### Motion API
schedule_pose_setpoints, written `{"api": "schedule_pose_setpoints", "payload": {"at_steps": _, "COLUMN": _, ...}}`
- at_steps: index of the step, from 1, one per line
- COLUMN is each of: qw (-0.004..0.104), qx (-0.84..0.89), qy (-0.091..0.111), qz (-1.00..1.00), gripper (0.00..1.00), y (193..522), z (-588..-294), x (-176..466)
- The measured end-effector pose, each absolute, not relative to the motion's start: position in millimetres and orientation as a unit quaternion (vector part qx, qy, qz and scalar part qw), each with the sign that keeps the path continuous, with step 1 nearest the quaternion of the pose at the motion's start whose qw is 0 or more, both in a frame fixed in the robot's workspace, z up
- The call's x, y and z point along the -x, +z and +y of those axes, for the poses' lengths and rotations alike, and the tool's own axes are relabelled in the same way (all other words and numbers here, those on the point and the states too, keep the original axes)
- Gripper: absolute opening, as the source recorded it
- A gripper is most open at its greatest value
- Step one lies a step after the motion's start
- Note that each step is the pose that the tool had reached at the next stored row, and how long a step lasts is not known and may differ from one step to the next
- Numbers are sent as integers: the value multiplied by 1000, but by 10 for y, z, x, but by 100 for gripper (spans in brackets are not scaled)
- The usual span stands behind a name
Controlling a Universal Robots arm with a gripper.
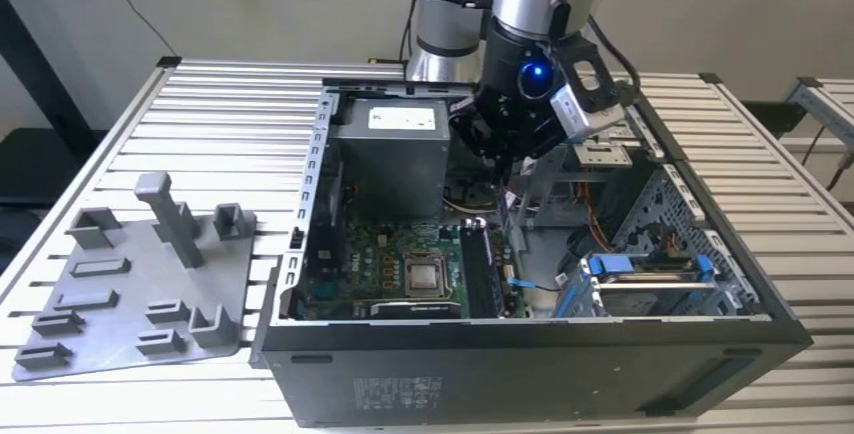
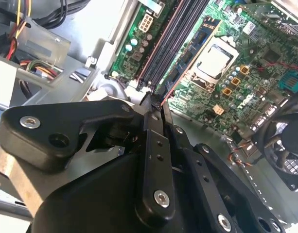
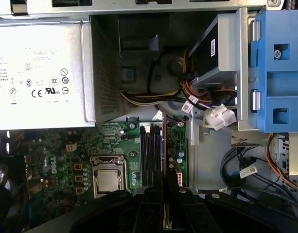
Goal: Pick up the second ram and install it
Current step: 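Insert the second ram into the second slot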
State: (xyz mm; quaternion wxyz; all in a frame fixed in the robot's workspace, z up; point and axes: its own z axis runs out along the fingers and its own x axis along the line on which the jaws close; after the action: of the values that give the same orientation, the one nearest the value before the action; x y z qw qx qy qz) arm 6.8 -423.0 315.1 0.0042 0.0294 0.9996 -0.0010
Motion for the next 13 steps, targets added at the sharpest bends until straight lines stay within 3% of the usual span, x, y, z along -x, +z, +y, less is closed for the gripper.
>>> {"api": "schedule_pose_setpoints", "payload": {"at_steps": 13, "qw": 4, "qx": -4, "qy": 1, "qz": 1000, "gripper": 14, "y": 3024, "z": -4345, "x": 16}}
